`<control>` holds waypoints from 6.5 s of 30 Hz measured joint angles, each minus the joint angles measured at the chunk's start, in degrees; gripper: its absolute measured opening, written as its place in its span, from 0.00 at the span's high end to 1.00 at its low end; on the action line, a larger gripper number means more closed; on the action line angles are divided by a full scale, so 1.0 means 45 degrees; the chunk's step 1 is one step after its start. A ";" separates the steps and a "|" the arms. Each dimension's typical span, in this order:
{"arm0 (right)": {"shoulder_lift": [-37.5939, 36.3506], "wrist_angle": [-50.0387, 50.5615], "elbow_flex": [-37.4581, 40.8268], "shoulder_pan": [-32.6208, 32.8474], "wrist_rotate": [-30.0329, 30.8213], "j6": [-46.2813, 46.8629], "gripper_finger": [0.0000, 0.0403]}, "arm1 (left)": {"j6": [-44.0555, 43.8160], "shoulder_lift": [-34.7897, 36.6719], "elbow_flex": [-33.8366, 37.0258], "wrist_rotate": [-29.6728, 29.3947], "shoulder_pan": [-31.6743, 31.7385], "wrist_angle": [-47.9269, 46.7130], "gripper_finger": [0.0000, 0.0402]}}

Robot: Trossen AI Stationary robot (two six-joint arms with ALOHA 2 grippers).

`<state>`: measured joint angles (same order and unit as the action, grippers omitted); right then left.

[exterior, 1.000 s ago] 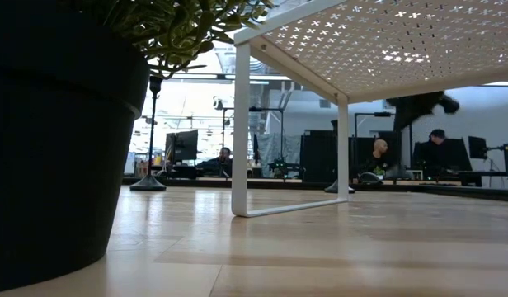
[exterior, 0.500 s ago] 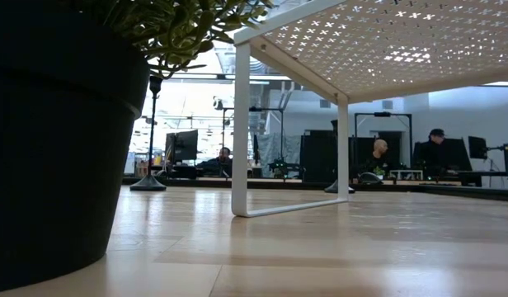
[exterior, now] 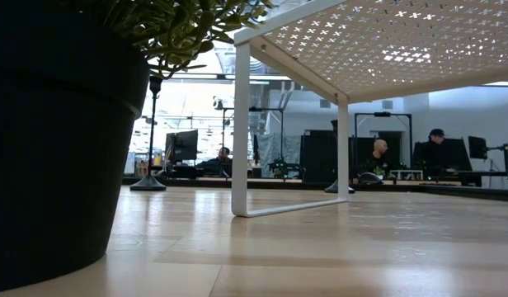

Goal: Pick & Place candle stick holders
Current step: Put the right black candle holder on the shelf, then put the left black candle holder on the shelf aligned with the black candle holder

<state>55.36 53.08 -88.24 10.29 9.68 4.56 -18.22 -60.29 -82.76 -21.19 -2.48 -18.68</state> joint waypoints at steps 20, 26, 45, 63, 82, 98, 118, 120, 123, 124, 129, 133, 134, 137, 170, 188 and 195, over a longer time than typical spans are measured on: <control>0.5202 0.2494 -0.3108 0.9162 0.3943 0.5396 0.99 | 0.0000 -0.0005 0.0000 0.0002 0.0000 -0.0140 0.64; 0.5984 0.3826 -0.3221 1.0101 0.4816 0.8162 0.99 | 0.0000 -0.0005 0.0000 0.0005 0.0000 -0.0150 0.64; 0.7969 0.5950 -0.3207 1.1485 0.5855 1.2353 0.99 | 0.0214 -0.0005 0.0005 0.0000 -0.0005 -0.0213 0.64; 0.8609 0.6061 -0.3202 1.1520 0.5855 1.3272 0.98 | 0.0331 -0.0005 0.0015 0.0000 -0.0005 -0.0223 0.64; 0.8600 0.5822 -0.3202 1.1520 0.5816 1.3668 0.98 | 0.0326 -0.0005 0.0015 0.0000 -0.0005 -0.0183 0.64; 0.8590 0.5481 -0.2480 1.1554 0.5896 1.4201 0.96 | 0.0321 -0.0010 0.0015 0.0000 -0.0005 -0.0101 0.64; 0.8590 0.5653 -0.2459 1.1554 0.5802 1.4707 0.73 | 0.0282 -0.0007 0.0015 0.0000 -0.0005 -0.0014 0.64; 0.8590 0.5670 -0.2459 1.1554 0.5798 1.4892 0.68 | 0.0287 -0.0005 0.0015 0.0000 0.0000 -0.0014 0.64; 0.8585 0.5726 -0.2459 1.1554 0.5802 1.5185 0.59 | 0.0287 -0.0005 0.0015 0.0000 -0.0005 -0.0014 0.64; 0.8589 0.5727 -0.2459 1.1554 0.5802 1.5225 0.56 | 0.0290 -0.0006 0.0015 0.0000 -0.0004 -0.0014 0.64; 0.8585 0.5714 -0.2459 1.1554 0.5802 1.5338 0.41 | 0.0306 -0.0005 0.0015 0.0000 -0.0003 -0.0014 0.64; 0.8585 0.5591 -0.2459 1.1554 0.5802 1.5338 0.36 | 0.0325 -0.0010 0.0015 0.0000 -0.0005 -0.0014 0.64; 0.8585 0.5551 -0.2459 1.1554 0.5787 1.5340 0.35 | 0.0325 -0.0005 0.0015 0.0000 -0.0005 -0.0014 0.64; 0.8580 0.5459 -0.2459 1.1554 0.5495 1.5398 0.35 | 0.0325 -0.0008 0.0010 0.0000 -0.0004 -0.0014 0.64; 0.5256 0.8197 -0.2205 1.3984 0.2897 2.2376 0.35 | -0.0986 -0.0041 0.0000 -0.1270 0.1068 -0.4490 0.46; 0.1312 0.8225 0.1554 1.3973 0.2587 2.4202 0.35 | -0.2801 -0.0452 0.0000 -0.0680 0.2934 -0.9427 0.42; -0.0236 0.8195 0.2482 1.3959 0.2514 2.4175 0.35 | -0.3656 0.0603 0.0000 -0.0259 0.2924 -1.1673 0.42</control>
<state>54.30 89.96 -77.08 73.11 21.00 113.35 -34.67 -57.58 -82.76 -22.36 10.68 -71.21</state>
